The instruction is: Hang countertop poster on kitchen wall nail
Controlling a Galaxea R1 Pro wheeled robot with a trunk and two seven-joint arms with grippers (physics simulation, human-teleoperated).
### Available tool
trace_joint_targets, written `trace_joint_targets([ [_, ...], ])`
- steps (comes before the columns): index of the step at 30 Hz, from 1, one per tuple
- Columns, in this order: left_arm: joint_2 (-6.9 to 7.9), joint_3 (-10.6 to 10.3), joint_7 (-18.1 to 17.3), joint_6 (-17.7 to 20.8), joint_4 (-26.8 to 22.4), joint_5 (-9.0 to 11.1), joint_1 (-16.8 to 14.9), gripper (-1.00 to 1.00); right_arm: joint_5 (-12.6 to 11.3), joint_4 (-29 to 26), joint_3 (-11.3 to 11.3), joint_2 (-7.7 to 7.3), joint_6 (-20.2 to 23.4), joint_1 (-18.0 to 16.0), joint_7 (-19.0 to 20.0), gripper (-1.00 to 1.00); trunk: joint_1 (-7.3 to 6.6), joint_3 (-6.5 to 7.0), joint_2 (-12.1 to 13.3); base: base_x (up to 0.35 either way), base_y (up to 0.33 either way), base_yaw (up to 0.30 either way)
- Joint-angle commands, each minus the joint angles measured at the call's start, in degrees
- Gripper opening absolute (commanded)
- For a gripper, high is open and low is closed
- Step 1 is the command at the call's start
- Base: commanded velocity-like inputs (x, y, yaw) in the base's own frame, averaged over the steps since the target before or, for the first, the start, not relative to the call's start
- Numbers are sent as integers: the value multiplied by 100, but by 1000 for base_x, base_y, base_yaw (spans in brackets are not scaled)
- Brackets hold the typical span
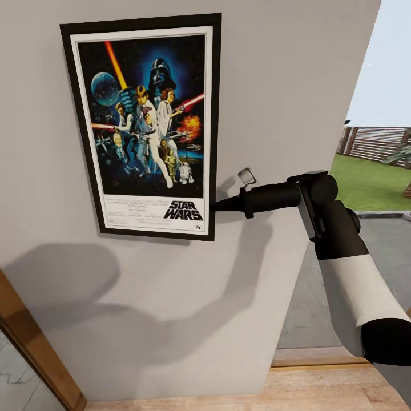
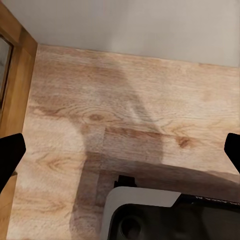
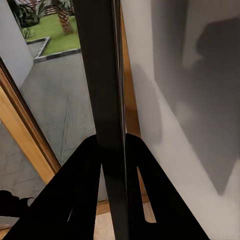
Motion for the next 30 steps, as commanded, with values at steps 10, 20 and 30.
trace_joint_targets([
  [10, 17, 83, -181, -123, -120, 166, 78, 100, 174, 285, 75, -212, -138, -187, -209, -100, 4, -12, -13, 0, 0, 0],
  [20, 96, 16, -28, 37, -1, 9, 4, 100, 20, 67, 6, -87, 66, -11, 18, -100, 4, -12, -13, 0, 0, 0],
  [30, 98, 14, -28, 40, 2, 6, 2, 100, 17, 62, 4, -84, 70, -7, 23, -100, 4, -12, -13, 0, 6, 0],
])
